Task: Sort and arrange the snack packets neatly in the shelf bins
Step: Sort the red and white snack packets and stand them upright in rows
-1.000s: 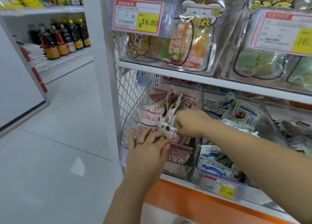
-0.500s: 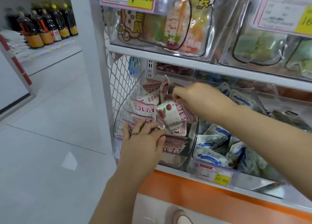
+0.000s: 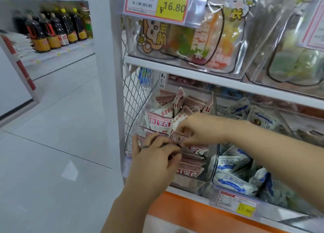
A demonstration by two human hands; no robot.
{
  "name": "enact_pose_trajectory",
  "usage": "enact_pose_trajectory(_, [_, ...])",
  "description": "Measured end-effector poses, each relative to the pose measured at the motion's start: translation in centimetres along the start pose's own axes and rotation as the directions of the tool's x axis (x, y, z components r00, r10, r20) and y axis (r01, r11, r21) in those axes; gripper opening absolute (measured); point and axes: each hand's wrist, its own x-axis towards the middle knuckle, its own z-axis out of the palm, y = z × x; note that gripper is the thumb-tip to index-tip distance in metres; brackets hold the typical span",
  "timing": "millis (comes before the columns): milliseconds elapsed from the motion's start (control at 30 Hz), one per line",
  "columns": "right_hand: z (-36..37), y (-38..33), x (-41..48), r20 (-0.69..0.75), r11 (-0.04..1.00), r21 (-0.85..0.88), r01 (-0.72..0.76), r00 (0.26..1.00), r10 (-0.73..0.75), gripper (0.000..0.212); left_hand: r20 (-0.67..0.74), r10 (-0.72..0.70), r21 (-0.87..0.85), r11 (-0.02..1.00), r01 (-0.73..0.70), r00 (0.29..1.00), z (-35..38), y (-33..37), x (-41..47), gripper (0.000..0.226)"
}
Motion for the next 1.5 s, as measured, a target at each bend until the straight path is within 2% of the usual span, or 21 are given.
enact_pose_trajectory(67, [0.1, 0.4, -1.0, 0.057, 0.998, -0.056, 0.006, 0.998, -0.003, 0.011, -0.032, 0.025, 0.003, 1.0, -0.025, 0.999, 0.2, -0.2, 0.1, 0.041])
enact_pose_trajectory(133, [0.6, 0.2, -1.3, 0.041, 0.992, -0.123, -0.001, 0.999, 0.006, 0.011, -0.059, 0.045, 0.006, 0.999, -0.045, 0.997, 0.3, -0.2, 0.2, 0.054])
enact_pose_trajectory(233, [1.2, -0.5, -0.7, 0.057, 0.981, -0.191, -0.044, 0.997, 0.056, 0.021, -0.082, 0.014, 0.023, 1.0, -0.012, 0.997, 0.4, 0.0, 0.4, 0.048])
enact_pose_trajectory(333, [1.7, -0.3, 0.2, 0.073, 0.978, -0.204, -0.035, 0.996, 0.051, 0.017, -0.104, 0.039, 0.059, 0.998, -0.033, 0.994, 0.7, 0.5, 0.5, 0.038])
enact_pose_trajectory(400, [1.6, 0.2, 0.2, 0.148, 0.99, -0.138, -0.015, 0.988, 0.035, 0.017, -0.13, 0.093, 0.086, 0.993, -0.082, 0.987, 1.5, 0.5, 0.7, 0.039])
enact_pose_trajectory(467, [0.3, 0.8, -0.7, 0.19, 0.999, 0.045, -0.014, 0.982, 0.005, 0.02, -0.141, 0.114, 0.099, 0.99, -0.101, 0.983, 2.0, 0.5, 0.8, 0.039])
enact_pose_trajectory(533, [-1.2, 1.3, -1.7, 0.119, 0.981, 0.191, -0.038, 0.993, 0.015, 0.023, -0.151, 0.118, 0.107, 0.989, -0.103, 0.981, 2.0, 0.5, 0.9, 0.035])
enact_pose_trajectory(600, [-1.9, 1.8, -1.5, -0.033, 0.971, 0.229, -0.061, 0.997, 0.071, 0.025, -0.153, 0.117, 0.094, 0.99, -0.104, 0.981, 2.0, 0.4, 1.1, 0.032])
enact_pose_trajectory(700, [-1.4, 2.0, 0.7, -0.193, 0.992, 0.067, -0.108, 0.974, 0.119, 0.031, -0.157, 0.117, 0.083, 0.991, -0.105, 0.981, 2.1, 0.3, 1.0, 0.032])
enact_pose_trajectory(833, [-0.2, 2.3, 3.7, -0.079, 0.956, -0.198, -0.218, 0.975, 0.207, 0.043, -0.13, 0.092, -0.008, 0.996, -0.094, 0.987, 1.6, 0.3, 0.9, 0.044])
enact_pose_trajectory(900, [-0.2, 2.3, 4.4, -0.026, 0.931, -0.257, -0.259, 0.965, 0.261, 0.053, -0.135, 0.101, -0.007, 0.995, -0.102, 0.986, 1.6, 0.2, 1.0, 0.048])
enact_pose_trajectory(1000, [-0.4, 2.3, 4.9, -0.059, 0.94, -0.192, -0.282, 0.959, 0.276, 0.058, -0.139, 0.102, -0.003, 0.995, -0.103, 0.985, 1.6, 0.0, 1.1, 0.037])
enact_pose_trajectory(1100, [-0.3, 1.9, 4.4, -0.217, 0.963, -0.109, -0.245, 0.952, 0.217, 0.042, -0.164, 0.114, 0.023, 0.994, -0.111, 0.98, 1.9, -0.2, 1.2, 0.032])
enact_pose_trajectory(1167, [0.2, 1.2, 3.8, -0.229, 0.979, 0.065, -0.191, 0.953, 0.201, 0.025, -0.186, 0.126, 0.046, 0.992, -0.12, 0.974, 1.9, -0.2, 1.2, 0.03])
enact_pose_trajectory(1233, [0.7, 0.5, 3.7, -0.19, 0.948, 0.275, -0.161, 0.957, 0.217, 0.017, -0.182, 0.129, 0.051, 0.991, -0.121, 0.975, 1.9, -0.2, 1.1, 0.03])
enact_pose_trajectory(1333, [1.0, 0.3, 4.0, -0.257, 0.933, 0.326, -0.153, 0.935, 0.243, 0.024, -0.176, 0.119, 0.026, 0.993, -0.116, 0.977, 2.0, 0.0, 1.1, 0.032])
enact_pose_trajectory(1367, [0.9, 0.3, 4.0, -0.24, 0.925, 0.341, -0.166, 0.936, 0.257, 0.028, -0.173, 0.115, 0.03, 0.993, -0.112, 0.978, 1.9, 0.0, 1.1, 0.032])
enact_pose_trajectory(1433, [0.5, 0.5, 3.9, -0.11, 0.911, 0.357, -0.207, 0.959, 0.261, 0.048, -0.156, 0.114, 0.034, 0.993, -0.11, 0.981, 1.7, 0.0, 1.0, 0.032])
enact_pose_trajectory(1500, [0.0, 1.0, 3.3, -0.004, 0.92, 0.319, -0.226, 0.971, 0.24, 0.047, -0.13, 0.102, 0.0, 0.995, -0.103, 0.986, 1.6, 0.1, 1.0, 0.037])
